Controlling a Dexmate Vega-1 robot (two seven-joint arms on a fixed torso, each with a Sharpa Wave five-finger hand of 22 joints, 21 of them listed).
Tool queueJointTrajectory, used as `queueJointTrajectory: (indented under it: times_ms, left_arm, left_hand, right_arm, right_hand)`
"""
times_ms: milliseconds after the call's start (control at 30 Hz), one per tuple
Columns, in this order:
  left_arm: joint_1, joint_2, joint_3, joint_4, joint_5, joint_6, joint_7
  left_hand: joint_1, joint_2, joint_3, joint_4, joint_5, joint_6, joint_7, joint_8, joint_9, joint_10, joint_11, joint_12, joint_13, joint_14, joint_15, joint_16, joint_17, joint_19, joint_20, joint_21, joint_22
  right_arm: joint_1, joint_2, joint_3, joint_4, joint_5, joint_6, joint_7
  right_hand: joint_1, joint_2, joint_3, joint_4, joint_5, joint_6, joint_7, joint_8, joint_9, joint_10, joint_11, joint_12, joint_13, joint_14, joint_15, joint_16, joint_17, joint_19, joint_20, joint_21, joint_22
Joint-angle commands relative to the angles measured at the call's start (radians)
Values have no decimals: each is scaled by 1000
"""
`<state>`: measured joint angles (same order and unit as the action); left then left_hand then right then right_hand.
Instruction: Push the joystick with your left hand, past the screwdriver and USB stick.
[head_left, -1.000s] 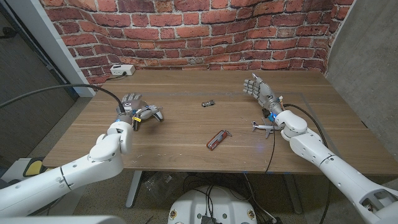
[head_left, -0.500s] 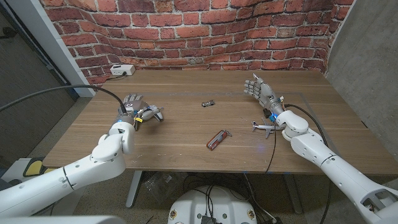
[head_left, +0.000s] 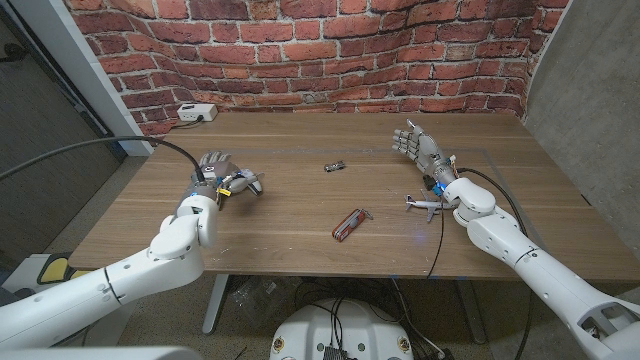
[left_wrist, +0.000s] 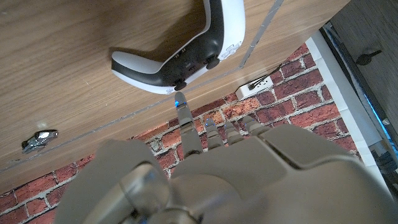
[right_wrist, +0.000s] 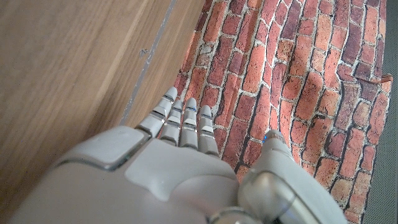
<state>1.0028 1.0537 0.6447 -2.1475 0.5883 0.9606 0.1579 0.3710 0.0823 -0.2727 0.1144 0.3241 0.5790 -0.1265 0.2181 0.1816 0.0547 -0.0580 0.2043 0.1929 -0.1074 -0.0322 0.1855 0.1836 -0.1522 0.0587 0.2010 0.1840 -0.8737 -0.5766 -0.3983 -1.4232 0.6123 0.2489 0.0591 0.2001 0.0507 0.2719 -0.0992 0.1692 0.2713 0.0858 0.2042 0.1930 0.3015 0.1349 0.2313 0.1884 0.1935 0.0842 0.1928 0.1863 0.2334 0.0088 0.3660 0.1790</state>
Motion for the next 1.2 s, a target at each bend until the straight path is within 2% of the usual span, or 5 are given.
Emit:
queueJointTrajectory:
  times_ms: [33, 1200]
  left_arm:
    - [4, -4, -8, 5, -5, -1, 8]
    - [6, -18, -2, 20, -40, 3, 29]
  left_hand:
    - [4, 8, -10, 2, 4, 8, -1, -4, 2, 3, -6, 8, 2, 1, -14, 5, 2, -5, 5, 7, 6]
    - [9, 16, -14, 3, 5, 20, 1, -7, 3, 17, -4, 13, 2, 19, -13, 7, 2, -3, 7, 10, 5]
  right_arm:
    - [0, 1, 0, 1, 4, -8, -5]
    - [25, 10, -9, 26, -2, -9, 7]
  right_hand:
    - [1, 7, 4, -3, 7, 10, -3, -1, 3, 5, -2, -1, 3, 7, 3, -1, 2, 9, 1, -1, 4]
    - [-1, 10, 4, -3, 7, 11, -3, -1, 3, 8, -2, -1, 3, 9, 2, 0, 2, 12, 2, -8, 4]
